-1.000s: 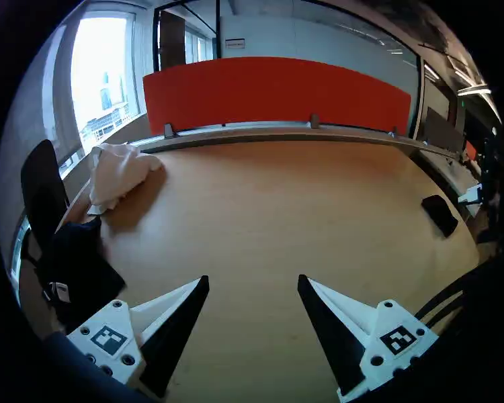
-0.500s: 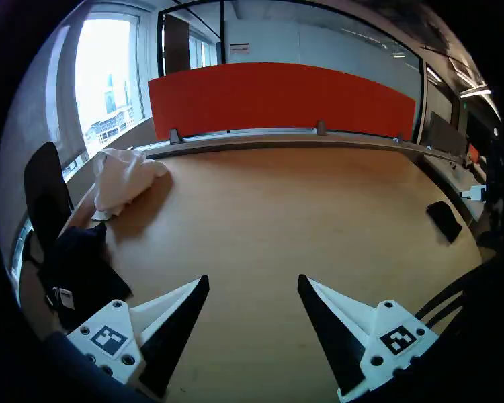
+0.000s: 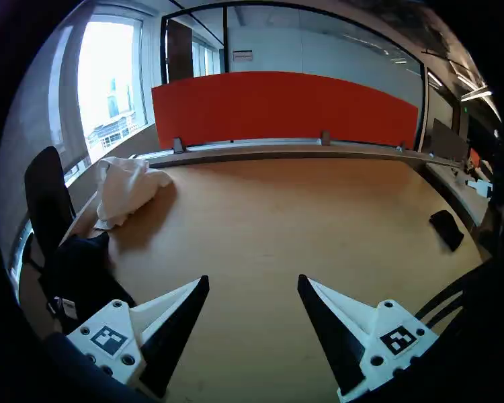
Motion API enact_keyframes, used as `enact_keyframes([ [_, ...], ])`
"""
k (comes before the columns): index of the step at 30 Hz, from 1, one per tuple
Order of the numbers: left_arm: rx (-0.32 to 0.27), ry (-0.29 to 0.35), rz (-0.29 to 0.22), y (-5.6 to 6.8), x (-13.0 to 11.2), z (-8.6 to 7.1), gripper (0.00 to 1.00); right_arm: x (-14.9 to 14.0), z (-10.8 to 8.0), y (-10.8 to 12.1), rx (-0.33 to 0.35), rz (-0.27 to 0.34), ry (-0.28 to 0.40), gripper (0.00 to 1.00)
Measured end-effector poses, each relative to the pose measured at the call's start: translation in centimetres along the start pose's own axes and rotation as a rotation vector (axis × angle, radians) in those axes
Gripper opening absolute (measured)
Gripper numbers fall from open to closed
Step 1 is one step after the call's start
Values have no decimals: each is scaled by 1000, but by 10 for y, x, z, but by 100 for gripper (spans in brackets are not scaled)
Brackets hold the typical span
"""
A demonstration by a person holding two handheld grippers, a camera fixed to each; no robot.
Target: Fold towel
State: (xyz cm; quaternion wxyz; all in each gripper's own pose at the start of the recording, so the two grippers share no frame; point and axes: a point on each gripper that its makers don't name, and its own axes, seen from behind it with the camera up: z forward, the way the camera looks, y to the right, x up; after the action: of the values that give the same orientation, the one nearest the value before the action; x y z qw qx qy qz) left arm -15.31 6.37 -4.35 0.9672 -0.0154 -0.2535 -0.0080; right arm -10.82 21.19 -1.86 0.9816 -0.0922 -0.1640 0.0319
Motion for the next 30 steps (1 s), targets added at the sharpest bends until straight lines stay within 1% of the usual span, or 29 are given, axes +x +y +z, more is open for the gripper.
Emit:
enact_keyframes([
  [2, 2, 7, 1, -1, 4, 1, 98, 9, -1, -3, 4, -2, 38, 99],
  [5, 5, 21, -1, -4, 9, 4, 98, 17, -2, -7, 12, -1, 70, 100],
  [14, 14, 80, -6, -12, 33, 8, 98, 38, -3, -24, 33, -39, 133, 100],
  [20, 8, 138, -31, -15, 55, 9, 98, 56, -6, -44, 61, -41, 175, 100],
  [23, 10, 171, -47, -18, 67, 9, 98, 64, -8, -55, 79, -37, 194, 100],
  [30, 24, 239, -63, -26, 92, 12, 98, 82, -12, -86, 123, -50, 228, 100],
])
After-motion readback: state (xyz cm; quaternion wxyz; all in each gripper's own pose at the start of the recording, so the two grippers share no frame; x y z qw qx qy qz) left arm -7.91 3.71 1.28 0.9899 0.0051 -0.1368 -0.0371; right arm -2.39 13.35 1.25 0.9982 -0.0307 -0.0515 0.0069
